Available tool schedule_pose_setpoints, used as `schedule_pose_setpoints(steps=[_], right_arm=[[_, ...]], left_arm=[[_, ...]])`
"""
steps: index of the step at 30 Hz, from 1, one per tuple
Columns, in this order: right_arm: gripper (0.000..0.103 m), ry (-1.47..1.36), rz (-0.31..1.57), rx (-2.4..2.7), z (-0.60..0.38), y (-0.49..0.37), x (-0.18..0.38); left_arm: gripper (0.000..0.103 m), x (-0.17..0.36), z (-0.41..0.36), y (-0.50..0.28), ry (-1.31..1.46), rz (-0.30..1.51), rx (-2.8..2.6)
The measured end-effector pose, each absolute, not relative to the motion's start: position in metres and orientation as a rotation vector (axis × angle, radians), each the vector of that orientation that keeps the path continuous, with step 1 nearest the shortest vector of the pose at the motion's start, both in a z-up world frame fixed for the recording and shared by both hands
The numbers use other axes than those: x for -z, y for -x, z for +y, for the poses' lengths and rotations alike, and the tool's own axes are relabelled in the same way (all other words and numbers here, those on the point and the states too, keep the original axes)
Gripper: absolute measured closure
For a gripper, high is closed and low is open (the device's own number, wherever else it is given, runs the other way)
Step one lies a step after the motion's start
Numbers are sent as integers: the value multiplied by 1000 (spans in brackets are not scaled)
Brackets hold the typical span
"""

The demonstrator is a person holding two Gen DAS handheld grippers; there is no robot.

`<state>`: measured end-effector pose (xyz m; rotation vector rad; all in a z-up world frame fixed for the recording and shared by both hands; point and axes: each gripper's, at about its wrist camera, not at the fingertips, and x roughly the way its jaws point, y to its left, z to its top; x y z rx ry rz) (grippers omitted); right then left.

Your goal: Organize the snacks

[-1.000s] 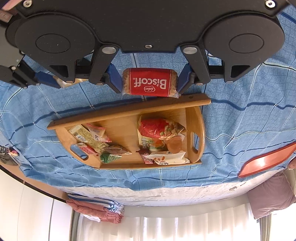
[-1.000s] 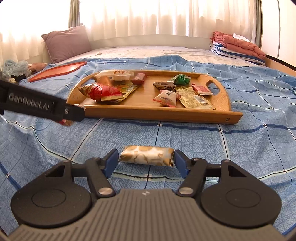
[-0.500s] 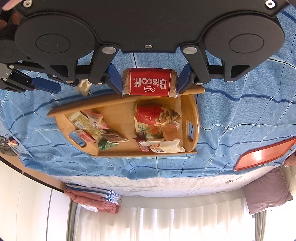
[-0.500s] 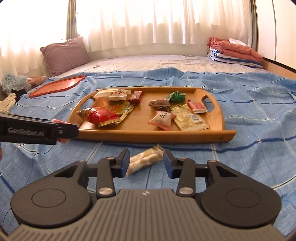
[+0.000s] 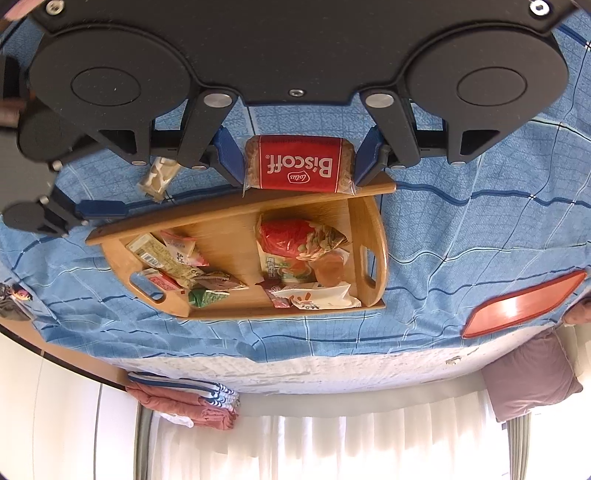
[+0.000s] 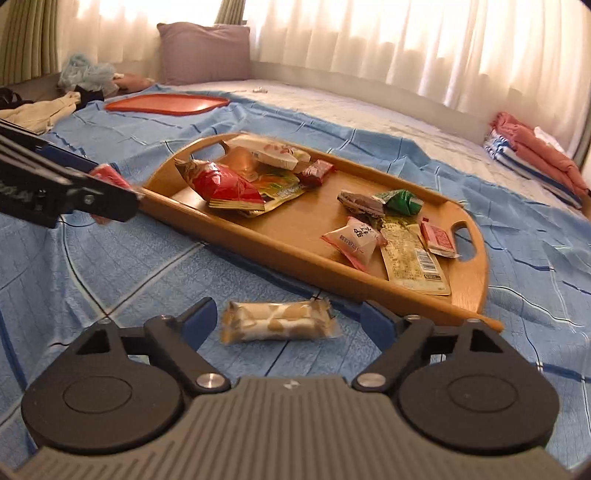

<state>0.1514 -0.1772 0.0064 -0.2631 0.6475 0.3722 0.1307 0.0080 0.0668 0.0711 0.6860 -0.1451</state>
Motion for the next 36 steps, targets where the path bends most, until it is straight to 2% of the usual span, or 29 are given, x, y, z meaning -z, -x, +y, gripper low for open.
schedule_pose_setpoints(steps=[9, 15, 18, 36], right_arm=[[12, 242, 722, -450, -175, -171, 4], [36, 203, 730, -448, -176, -163, 1], [39, 196, 724, -434, -176, -156, -2], [41, -2, 638, -294, -198, -139, -58]], left_arm=[[41, -57, 4, -135, -78, 702, 147], [41, -54, 2, -136, -77, 703, 147], [41, -53, 0, -136, -78, 701, 145], [41, -80, -1, -131, -19, 651, 140]])
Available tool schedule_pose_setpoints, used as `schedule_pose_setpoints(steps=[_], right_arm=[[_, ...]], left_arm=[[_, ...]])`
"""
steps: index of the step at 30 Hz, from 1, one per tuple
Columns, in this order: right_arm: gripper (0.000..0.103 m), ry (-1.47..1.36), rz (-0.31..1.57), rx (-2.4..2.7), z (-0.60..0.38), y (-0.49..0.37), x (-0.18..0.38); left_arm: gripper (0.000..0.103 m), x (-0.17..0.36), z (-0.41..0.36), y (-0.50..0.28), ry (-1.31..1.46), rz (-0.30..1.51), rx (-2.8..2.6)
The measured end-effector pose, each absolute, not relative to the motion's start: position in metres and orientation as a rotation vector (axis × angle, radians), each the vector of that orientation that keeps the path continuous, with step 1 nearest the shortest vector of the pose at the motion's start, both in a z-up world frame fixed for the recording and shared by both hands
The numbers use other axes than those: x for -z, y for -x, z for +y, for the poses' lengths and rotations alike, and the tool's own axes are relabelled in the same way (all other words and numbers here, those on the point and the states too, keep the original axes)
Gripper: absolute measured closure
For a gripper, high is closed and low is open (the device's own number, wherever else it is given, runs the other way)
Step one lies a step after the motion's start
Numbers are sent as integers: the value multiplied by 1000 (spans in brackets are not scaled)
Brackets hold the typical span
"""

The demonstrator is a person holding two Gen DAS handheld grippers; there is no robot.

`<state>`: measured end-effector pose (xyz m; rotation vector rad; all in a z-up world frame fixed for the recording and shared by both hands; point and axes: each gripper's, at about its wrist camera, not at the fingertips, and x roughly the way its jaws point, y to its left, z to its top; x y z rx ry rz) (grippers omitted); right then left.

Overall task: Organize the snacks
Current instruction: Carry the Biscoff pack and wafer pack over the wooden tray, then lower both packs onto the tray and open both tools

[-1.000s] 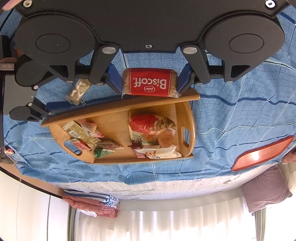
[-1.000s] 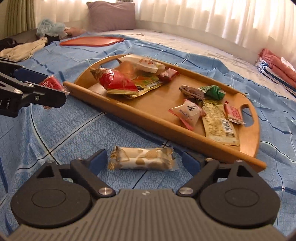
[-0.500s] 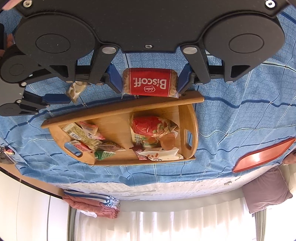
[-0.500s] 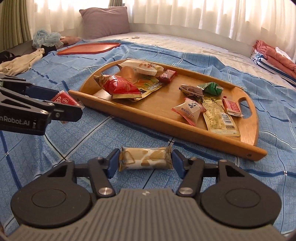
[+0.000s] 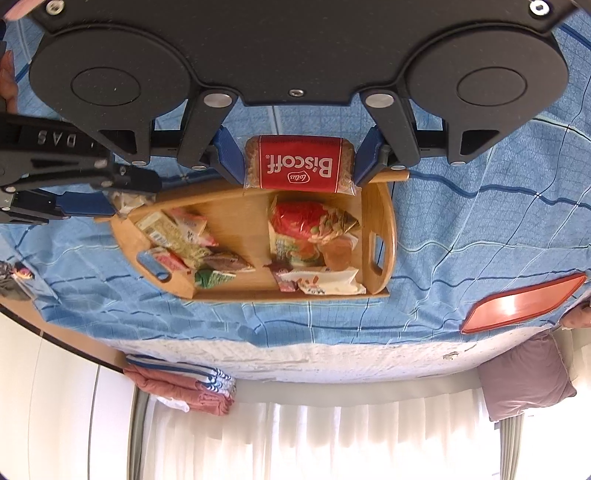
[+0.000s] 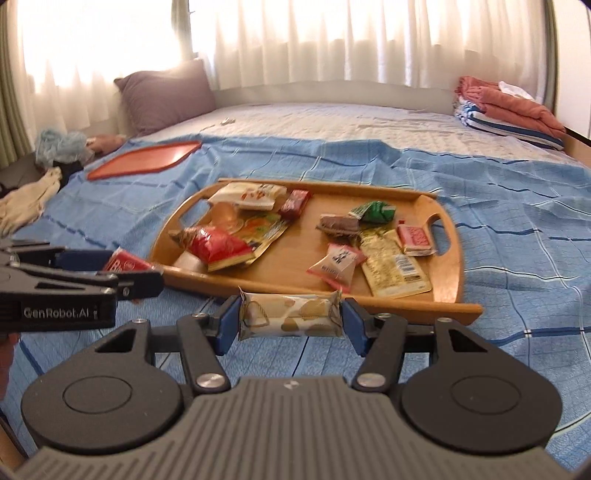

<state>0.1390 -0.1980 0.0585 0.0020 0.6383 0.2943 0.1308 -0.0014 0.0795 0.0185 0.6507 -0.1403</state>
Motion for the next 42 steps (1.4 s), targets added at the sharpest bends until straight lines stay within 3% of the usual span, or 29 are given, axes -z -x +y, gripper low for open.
schedule_pose_setpoints(steps=[42], right_arm=[[41, -162, 588, -148, -244, -222, -126]], left_arm=[[41, -135, -6, -240, 103, 655, 141]])
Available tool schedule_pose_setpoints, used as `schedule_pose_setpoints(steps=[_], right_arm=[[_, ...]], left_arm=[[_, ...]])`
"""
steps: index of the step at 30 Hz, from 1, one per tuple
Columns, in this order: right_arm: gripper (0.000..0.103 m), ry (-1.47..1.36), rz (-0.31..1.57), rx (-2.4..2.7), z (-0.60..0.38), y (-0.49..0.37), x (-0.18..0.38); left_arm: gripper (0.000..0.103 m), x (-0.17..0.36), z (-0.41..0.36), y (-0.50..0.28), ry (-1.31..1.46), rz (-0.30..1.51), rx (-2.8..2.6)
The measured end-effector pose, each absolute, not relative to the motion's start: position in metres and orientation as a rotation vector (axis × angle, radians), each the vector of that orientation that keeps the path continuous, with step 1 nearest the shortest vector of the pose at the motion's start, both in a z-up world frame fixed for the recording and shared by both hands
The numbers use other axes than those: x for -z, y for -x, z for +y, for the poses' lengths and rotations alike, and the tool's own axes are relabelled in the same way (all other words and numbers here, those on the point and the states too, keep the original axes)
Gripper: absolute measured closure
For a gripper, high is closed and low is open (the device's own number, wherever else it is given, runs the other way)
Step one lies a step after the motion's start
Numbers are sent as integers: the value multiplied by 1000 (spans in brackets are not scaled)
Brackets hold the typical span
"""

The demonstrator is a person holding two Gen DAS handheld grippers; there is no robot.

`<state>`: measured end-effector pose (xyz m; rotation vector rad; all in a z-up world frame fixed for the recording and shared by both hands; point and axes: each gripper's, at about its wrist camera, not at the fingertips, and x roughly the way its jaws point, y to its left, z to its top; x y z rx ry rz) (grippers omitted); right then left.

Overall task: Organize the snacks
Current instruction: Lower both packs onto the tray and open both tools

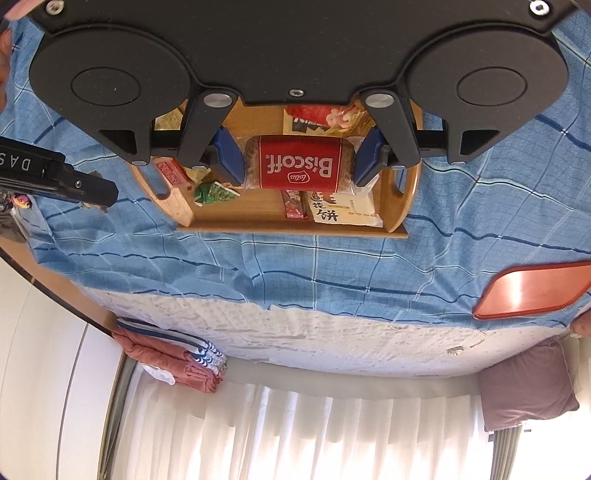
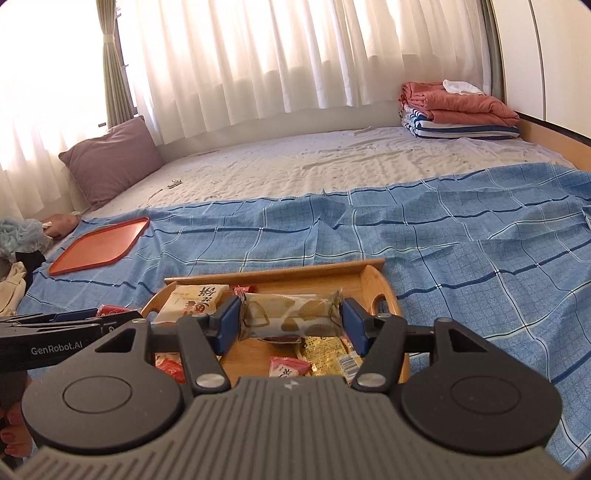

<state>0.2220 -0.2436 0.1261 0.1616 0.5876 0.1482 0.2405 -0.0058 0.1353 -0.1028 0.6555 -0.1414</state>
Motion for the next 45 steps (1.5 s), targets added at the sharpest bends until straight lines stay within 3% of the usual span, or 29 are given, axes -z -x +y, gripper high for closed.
schedule_pose_setpoints(steps=[19, 45], right_arm=[[41, -175, 751, -116, -237, -275, -76], [38, -209, 854, -55, -257, -279, -26]], left_arm=[[41, -82, -22, -294, 140, 822, 219], [41, -37, -60, -304, 61, 867, 220]])
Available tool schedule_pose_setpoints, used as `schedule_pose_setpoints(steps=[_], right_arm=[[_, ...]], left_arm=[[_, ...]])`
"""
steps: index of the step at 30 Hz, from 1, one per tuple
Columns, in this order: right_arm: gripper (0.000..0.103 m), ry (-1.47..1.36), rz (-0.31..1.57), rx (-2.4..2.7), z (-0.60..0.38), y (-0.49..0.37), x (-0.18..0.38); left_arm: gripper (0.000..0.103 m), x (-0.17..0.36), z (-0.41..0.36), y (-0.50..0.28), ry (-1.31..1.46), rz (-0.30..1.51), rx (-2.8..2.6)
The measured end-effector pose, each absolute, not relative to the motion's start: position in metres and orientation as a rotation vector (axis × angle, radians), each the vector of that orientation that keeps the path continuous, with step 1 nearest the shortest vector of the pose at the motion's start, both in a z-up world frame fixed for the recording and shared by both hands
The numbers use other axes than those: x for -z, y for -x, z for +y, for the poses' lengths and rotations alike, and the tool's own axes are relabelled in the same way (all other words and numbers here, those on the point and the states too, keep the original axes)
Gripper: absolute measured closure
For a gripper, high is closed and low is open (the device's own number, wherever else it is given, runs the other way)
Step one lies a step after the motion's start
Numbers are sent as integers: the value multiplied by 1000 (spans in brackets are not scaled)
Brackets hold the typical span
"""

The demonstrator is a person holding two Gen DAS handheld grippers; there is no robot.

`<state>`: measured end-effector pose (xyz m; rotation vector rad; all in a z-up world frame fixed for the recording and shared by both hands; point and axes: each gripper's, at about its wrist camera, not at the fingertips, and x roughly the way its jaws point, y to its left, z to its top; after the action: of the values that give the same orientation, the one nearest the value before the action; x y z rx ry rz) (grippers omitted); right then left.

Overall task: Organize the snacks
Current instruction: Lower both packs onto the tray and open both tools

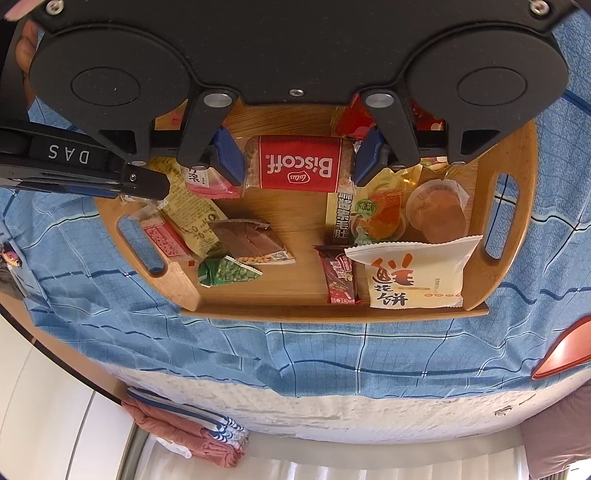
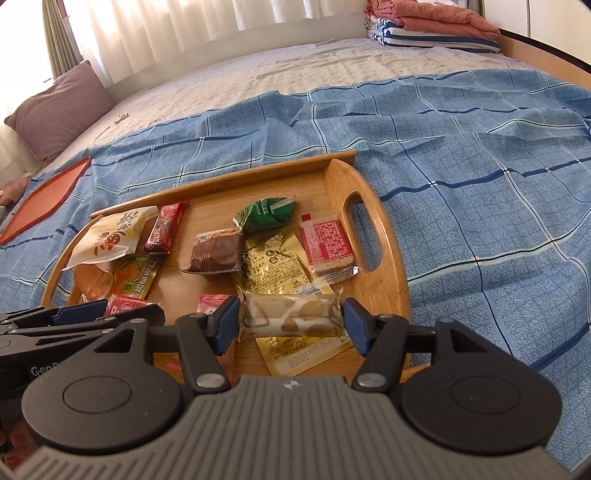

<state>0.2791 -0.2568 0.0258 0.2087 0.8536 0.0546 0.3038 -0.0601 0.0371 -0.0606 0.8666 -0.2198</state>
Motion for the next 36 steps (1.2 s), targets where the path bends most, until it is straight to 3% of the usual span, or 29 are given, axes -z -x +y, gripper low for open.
schedule_pose_setpoints(steps=[18, 23, 36], right_arm=[[35, -217, 859, -48, -258, -279, -15], [22, -226, 835, -43, -260, -276, -15], [9, -166, 753, -41, -255, -252, -45]], left_arm=[[39, -29, -66, -303, 29, 848, 211], [18, -31, -61, -303, 44, 863, 186], [9, -63, -41, -272, 37, 791, 177]])
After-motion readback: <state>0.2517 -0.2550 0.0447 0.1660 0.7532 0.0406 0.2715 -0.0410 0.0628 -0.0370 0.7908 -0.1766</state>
